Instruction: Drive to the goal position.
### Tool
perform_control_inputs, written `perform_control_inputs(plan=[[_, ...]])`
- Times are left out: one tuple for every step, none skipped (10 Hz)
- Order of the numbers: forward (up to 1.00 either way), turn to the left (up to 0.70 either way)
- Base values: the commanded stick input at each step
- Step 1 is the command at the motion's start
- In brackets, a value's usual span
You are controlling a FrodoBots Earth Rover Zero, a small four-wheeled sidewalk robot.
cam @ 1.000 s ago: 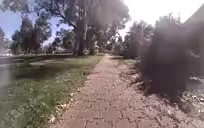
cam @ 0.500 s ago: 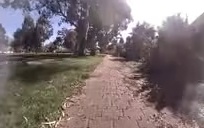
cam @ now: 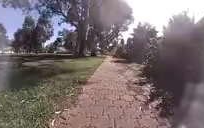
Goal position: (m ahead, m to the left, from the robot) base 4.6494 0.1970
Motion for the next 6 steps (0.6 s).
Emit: perform_control_inputs(plan=[[0.7,0.0],[0.7,0.0],[0.7,0.0],[0.7,0.0],[0.7,0.0],[0.7,0.0]])
